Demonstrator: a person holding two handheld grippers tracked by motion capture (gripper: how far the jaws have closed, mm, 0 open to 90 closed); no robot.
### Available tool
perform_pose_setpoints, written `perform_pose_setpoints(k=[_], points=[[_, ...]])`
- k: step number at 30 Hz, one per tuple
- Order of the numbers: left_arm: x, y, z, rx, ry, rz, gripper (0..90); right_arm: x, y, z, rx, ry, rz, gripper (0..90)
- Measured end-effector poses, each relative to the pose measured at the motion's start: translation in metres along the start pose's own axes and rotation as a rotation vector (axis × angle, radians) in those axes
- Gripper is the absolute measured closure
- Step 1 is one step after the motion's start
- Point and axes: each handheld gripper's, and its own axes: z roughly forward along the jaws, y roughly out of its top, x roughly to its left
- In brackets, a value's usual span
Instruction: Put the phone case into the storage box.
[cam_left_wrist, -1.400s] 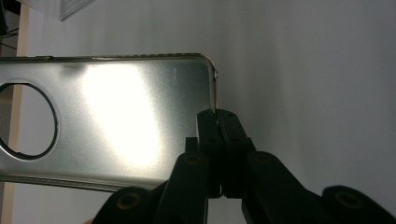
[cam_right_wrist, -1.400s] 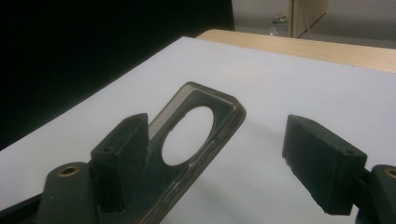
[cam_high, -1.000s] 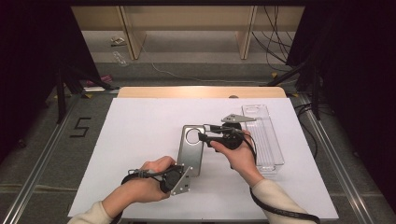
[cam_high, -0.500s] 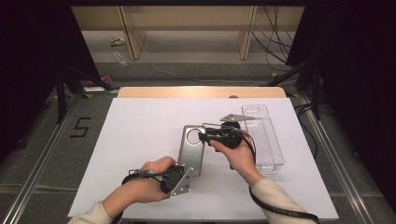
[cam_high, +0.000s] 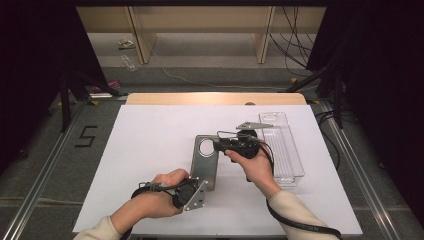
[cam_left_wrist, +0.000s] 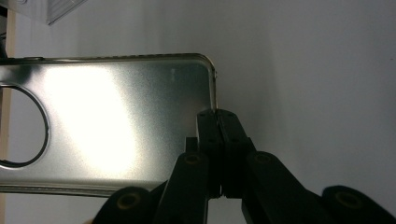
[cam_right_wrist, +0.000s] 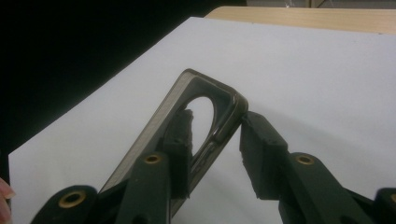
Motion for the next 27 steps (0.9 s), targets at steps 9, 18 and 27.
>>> perform_pose_setpoints(k=[9, 18, 27], points=[[-0.0005, -0.0015, 0.0040, 0.005, -0.014, 0.010, 88.6, 0.0013, 0.0012, -0.0032, -0.001, 0.012, 0.044, 70.9], [-0.0006, -0.0025, 0.0051, 0.005, -0.013, 0.008, 88.6, 0.0077, 0.0041, -0.0065, -0.016, 0.010, 0.050, 73.8], [-0.0010, -0.0041, 0.0087, 0.008, -0.010, 0.013, 88.6, 0.0075, 0.0028, -0.0066, -0.020, 0.013, 0.080, 75.8]])
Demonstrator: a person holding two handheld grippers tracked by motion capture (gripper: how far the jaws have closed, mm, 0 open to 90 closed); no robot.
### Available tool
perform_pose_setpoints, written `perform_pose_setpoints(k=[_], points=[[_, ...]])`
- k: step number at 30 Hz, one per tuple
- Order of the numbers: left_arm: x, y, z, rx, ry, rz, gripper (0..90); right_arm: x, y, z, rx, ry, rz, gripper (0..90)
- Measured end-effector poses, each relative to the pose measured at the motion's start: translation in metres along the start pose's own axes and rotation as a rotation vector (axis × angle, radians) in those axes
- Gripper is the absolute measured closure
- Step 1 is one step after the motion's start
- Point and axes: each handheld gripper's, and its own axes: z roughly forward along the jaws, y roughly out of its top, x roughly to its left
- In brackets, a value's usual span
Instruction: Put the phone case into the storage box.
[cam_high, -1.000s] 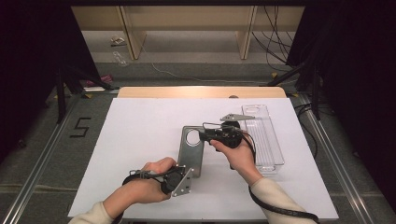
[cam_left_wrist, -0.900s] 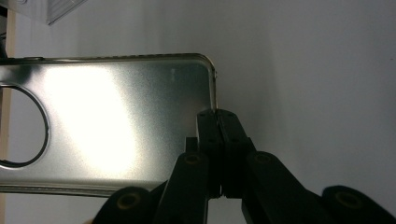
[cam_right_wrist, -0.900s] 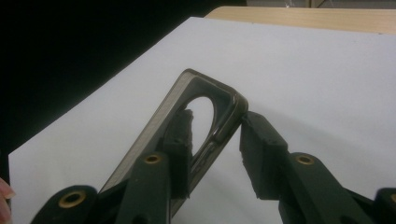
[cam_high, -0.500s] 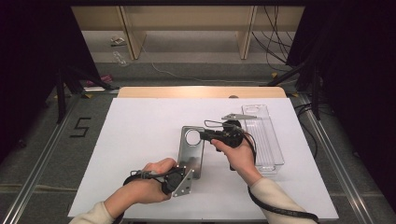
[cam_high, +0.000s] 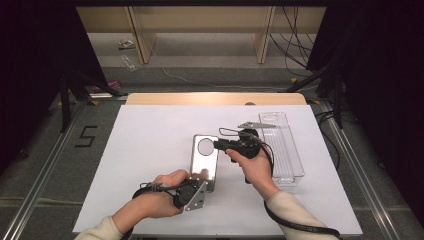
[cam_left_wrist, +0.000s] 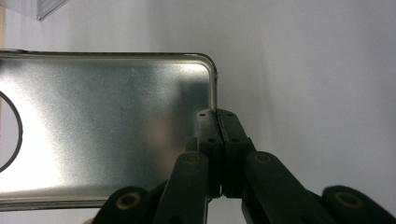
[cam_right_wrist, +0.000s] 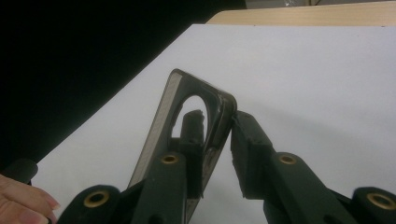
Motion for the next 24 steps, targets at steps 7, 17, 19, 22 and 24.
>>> perform_pose_setpoints(k=[7, 17, 19, 22, 24], points=[[0.000, -0.001, 0.002, 0.003, 0.022, -0.002, 88.1, 0.005, 0.002, -0.004, -0.039, 0.012, 0.028, 80.7], [0.002, -0.005, 0.001, -0.027, 0.050, -0.056, 87.9, 0.011, 0.004, -0.008, -0.079, 0.028, 0.042, 84.0], [0.003, -0.005, 0.001, -0.033, 0.053, -0.064, 87.7, 0.011, 0.004, -0.009, -0.085, 0.031, 0.046, 84.0], [0.004, -0.005, 0.001, -0.033, 0.058, -0.072, 87.3, 0.011, 0.005, -0.011, -0.092, 0.026, 0.045, 84.1], [0.004, -0.006, 0.001, -0.035, 0.058, -0.075, 87.0, 0.012, 0.005, -0.011, -0.093, 0.025, 0.045, 84.1]])
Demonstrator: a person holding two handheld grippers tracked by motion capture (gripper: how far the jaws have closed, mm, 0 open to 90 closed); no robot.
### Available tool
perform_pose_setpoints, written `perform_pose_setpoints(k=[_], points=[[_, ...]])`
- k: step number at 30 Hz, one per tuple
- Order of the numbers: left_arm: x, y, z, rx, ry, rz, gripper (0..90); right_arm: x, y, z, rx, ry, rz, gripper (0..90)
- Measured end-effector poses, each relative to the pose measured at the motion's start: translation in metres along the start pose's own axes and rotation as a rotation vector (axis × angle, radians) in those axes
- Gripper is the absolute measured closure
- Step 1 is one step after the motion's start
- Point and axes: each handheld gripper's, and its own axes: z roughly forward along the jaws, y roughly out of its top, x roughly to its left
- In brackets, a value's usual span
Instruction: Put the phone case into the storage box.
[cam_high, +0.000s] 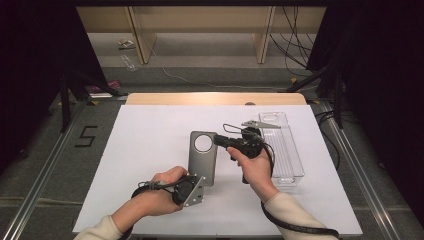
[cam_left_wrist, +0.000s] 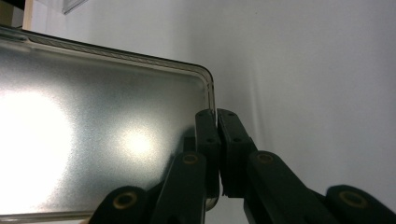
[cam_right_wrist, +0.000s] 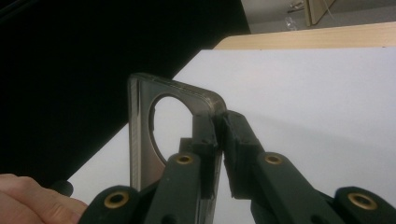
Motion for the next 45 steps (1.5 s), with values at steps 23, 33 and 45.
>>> perform_pose_setpoints(k=[23, 33, 45], points=[[0.007, -0.009, -0.014, -0.136, 0.055, -0.168, 46.5, -0.001, 0.005, -0.007, -0.040, -0.062, -0.073, 84.2], [0.007, -0.015, -0.020, -0.231, 0.069, -0.327, 25.8, -0.001, 0.007, -0.009, -0.050, -0.075, -0.101, 84.2], [0.013, -0.035, -0.036, -0.372, 0.102, -0.544, 21.4, 0.000, 0.008, -0.010, -0.056, -0.093, -0.131, 84.1]])
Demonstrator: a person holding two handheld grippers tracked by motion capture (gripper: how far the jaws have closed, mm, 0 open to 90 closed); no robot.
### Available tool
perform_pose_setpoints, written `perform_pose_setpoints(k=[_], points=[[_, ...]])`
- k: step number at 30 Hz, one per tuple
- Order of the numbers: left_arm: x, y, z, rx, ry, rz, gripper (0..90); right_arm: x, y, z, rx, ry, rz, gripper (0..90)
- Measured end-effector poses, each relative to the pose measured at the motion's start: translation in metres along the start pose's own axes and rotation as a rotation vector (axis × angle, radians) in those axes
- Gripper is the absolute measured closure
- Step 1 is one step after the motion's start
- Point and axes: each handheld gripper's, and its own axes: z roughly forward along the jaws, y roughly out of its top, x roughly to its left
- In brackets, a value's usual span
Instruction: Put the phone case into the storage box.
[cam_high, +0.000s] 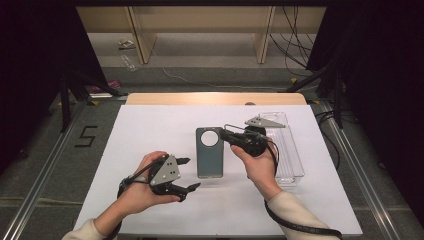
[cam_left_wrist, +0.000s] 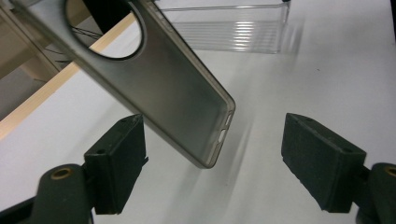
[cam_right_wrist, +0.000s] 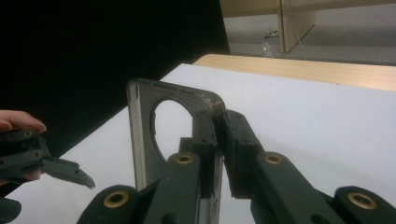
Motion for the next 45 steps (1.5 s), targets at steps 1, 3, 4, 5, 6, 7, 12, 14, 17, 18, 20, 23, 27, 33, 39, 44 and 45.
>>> perform_pose_setpoints(k=[1, 3, 4, 5, 6, 7, 12, 14, 17, 18, 20, 23, 27, 33, 39, 44, 45], points=[[0.001, -0.001, -0.001, -0.004, 0.009, -0.008, 21.2, 0.000, 0.000, 0.000, -0.001, 0.001, -0.002, 84.1], [0.004, -0.002, -0.003, -0.007, 0.029, -0.020, 20.3, 0.000, 0.000, 0.000, -0.002, 0.000, -0.007, 84.1], [0.005, -0.003, -0.004, -0.016, 0.034, -0.037, 20.3, 0.000, 0.000, 0.000, -0.002, 0.000, -0.007, 84.1], [0.006, -0.003, -0.005, -0.027, 0.037, -0.061, 20.1, 0.000, 0.001, -0.001, -0.002, -0.001, -0.010, 84.1], [0.007, -0.003, -0.006, -0.036, 0.043, -0.079, 20.1, 0.000, 0.001, -0.001, -0.002, -0.001, -0.010, 84.1], [0.009, -0.004, -0.007, -0.047, 0.050, -0.094, 20.0, 0.000, 0.001, -0.001, -0.003, -0.003, -0.012, 84.1], [0.014, -0.008, -0.012, -0.075, 0.093, -0.156, 20.0, -0.001, 0.002, -0.002, -0.009, -0.009, -0.023, 84.1], [0.016, -0.010, -0.015, -0.082, 0.109, -0.173, 20.0, -0.001, 0.003, -0.003, -0.012, -0.013, -0.033, 84.1], [0.019, -0.012, -0.018, -0.090, 0.132, -0.193, 19.8, -0.001, 0.004, -0.004, -0.014, -0.015, -0.043, 84.0], [0.019, -0.013, -0.018, -0.091, 0.137, -0.199, 19.8, -0.001, 0.004, -0.004, -0.015, -0.016, -0.048, 84.0], [0.020, -0.014, -0.019, -0.094, 0.139, -0.210, 19.8, -0.001, 0.005, -0.005, -0.015, -0.023, -0.065, 83.9], [0.020, -0.016, -0.019, -0.092, 0.142, -0.217, 19.9, -0.001, 0.005, -0.005, -0.020, -0.023, -0.069, 83.9], [0.020, -0.016, -0.020, -0.096, 0.148, -0.232, 19.9, -0.002, 0.007, -0.007, -0.029, -0.026, -0.075, 83.8], [0.023, -0.019, -0.024, -0.130, 0.189, -0.301, 19.8, -0.003, 0.010, -0.011, -0.042, -0.032, -0.078, 83.8], [0.023, -0.022, -0.029, -0.152, 0.229, -0.328, 19.8, -0.003, 0.011, -0.012, -0.048, -0.035, -0.080, 83.8], [0.024, -0.026, -0.030, -0.147, 0.251, -0.325, 18.5, -0.004, 0.011, -0.013, -0.052, -0.038, -0.083, 83.7], [0.025, -0.026, -0.031, -0.145, 0.256, -0.325, 18.0, -0.004, 0.012, -0.014, -0.053, -0.038, -0.081, 83.7]])
